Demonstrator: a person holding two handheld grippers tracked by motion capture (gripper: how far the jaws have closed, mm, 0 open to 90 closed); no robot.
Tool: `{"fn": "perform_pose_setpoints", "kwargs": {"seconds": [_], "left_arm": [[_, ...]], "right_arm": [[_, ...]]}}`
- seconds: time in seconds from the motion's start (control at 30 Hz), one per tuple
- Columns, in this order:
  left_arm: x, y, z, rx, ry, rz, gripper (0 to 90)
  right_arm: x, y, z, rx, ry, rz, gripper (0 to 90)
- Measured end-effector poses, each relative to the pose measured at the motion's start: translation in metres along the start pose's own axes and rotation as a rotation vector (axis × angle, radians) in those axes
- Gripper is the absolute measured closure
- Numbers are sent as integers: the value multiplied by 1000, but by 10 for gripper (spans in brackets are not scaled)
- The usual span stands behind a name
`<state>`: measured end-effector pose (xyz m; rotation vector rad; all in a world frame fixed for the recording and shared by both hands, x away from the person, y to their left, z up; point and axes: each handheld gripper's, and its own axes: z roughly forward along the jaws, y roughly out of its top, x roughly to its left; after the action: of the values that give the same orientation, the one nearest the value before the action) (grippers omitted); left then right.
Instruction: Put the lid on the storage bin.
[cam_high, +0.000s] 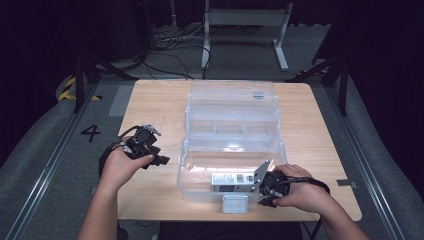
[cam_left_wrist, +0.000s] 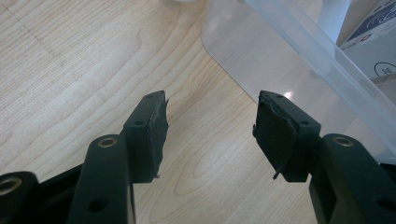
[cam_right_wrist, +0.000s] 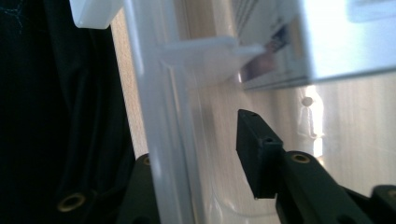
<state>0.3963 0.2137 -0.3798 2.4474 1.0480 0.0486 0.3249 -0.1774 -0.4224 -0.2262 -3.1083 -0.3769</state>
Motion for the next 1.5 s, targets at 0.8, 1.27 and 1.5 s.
{"fn": "perform_pose_setpoints", "kwargs": {"seconds": [0.8, 1.27, 1.5], "left_arm": [[-3, 5, -2, -6, -6, 14, 438], [-9, 26, -24, -62, 20, 99, 456], [-16, 49, -35, -69, 23, 144, 465]], "right_arm": [[5, -3, 3, -40, 9, -45, 877], [4, -2, 4, -37, 16, -29, 874], [4, -3, 4, -40, 16, -20, 873]]}}
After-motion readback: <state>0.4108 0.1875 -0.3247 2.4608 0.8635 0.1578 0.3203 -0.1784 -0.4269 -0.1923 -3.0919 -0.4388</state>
